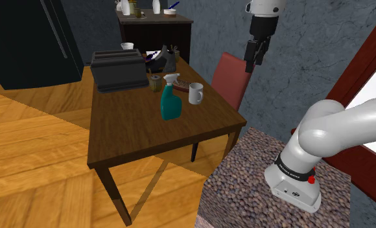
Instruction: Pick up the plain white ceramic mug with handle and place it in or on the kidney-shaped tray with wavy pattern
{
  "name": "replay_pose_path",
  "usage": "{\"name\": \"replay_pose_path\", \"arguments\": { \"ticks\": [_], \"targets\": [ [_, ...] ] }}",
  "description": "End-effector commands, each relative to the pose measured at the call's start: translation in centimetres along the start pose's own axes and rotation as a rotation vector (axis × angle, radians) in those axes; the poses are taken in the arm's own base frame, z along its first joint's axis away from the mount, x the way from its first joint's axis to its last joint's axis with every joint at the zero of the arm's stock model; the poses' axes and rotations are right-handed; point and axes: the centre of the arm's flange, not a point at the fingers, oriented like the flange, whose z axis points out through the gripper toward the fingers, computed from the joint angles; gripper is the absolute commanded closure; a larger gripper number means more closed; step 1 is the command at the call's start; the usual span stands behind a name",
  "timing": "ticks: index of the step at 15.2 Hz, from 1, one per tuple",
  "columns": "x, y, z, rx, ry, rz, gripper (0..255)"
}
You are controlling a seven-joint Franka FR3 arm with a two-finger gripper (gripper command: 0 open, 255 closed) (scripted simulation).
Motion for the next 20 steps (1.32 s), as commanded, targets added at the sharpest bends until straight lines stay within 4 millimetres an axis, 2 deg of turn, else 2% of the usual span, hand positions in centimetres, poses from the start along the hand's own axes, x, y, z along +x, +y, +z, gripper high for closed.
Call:
{"name": "replay_pose_path", "arguments": {
  "ticks": [1, 20],
  "targets": [
    [0.0, 0.0, 0.0, 0.0, 0.0, 0.0, 0],
    [21.6, 3.6, 12.1, 0.017, 0.009, 0.007, 0]
  ]
}}
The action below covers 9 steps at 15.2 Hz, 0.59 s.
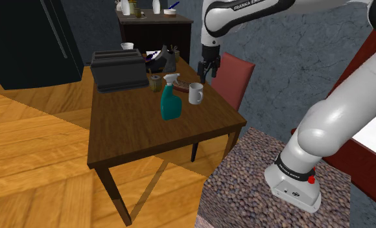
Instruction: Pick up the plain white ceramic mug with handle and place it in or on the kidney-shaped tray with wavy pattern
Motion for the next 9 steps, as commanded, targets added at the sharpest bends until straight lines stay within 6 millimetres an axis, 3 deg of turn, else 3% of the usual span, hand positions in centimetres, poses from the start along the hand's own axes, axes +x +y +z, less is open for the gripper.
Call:
{"name": "replay_pose_path", "arguments": {
  "ticks": [1, 9],
  "targets": [
    [2.0, 0.1, 1.2, 0.001, 0.001, 0.001, 0],
    [10.8, 1.6, 6.1, 0.008, 0.005, 0.004, 0]
  ]
}}
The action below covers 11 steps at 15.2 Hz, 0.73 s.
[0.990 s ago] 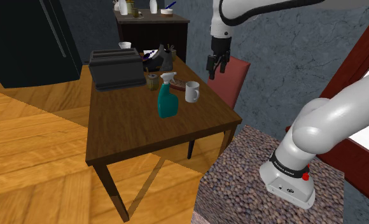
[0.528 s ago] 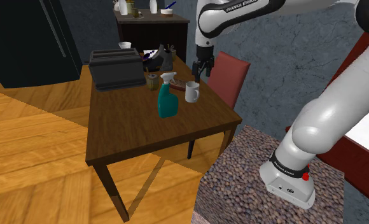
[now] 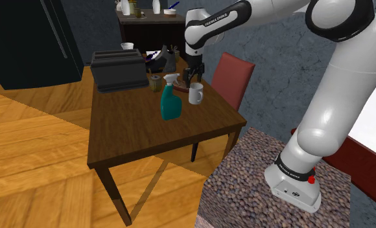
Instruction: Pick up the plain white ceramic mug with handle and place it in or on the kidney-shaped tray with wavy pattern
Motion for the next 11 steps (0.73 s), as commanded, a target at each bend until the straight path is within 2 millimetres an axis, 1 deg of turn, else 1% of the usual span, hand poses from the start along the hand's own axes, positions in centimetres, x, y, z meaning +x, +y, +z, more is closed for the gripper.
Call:
{"name": "replay_pose_path", "arguments": {
  "ticks": [1, 7, 8, 11],
  "targets": [
    [1.1, 0.2, 1.0, 0.0, 0.001, 0.0, 0],
    [1.1, 0.2, 4.1, 0.0, 0.001, 0.0, 0],
    [1.1, 0.2, 4.4, 0.0, 0.001, 0.0, 0],
    [1.1, 0.2, 4.4, 0.0, 0.001, 0.0, 0]
  ]
}}
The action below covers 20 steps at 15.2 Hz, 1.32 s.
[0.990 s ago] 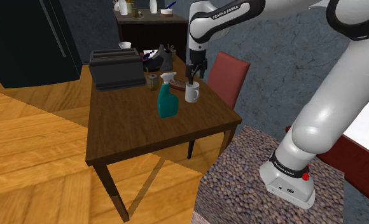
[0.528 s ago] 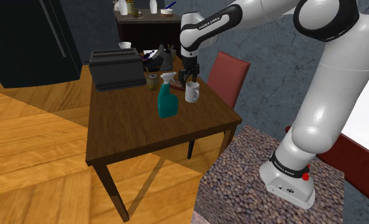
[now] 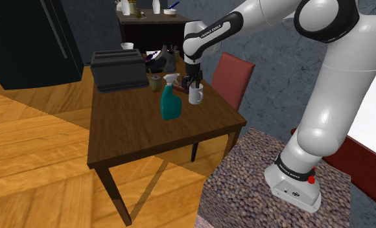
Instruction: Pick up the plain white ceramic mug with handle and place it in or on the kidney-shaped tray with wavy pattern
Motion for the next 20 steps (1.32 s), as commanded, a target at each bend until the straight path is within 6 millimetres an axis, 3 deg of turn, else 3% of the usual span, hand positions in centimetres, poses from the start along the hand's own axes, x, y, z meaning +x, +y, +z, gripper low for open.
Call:
{"name": "replay_pose_path", "arguments": {
  "ticks": [1, 4, 5, 14, 20],
  "targets": [
    [0.0, 0.0, 0.1, 0.0, 0.0, 0.0, 0],
    [0.0, 0.0, 0.1, 0.0, 0.0, 0.0, 0],
    [0.0, 0.0, 0.1, 0.0, 0.0, 0.0, 255],
    [0.0, 0.0, 0.1, 0.0, 0.0, 0.0, 255],
    [-0.2, 0.0, -3.1, 0.0, 0.0, 0.0, 255]
  ]
}}
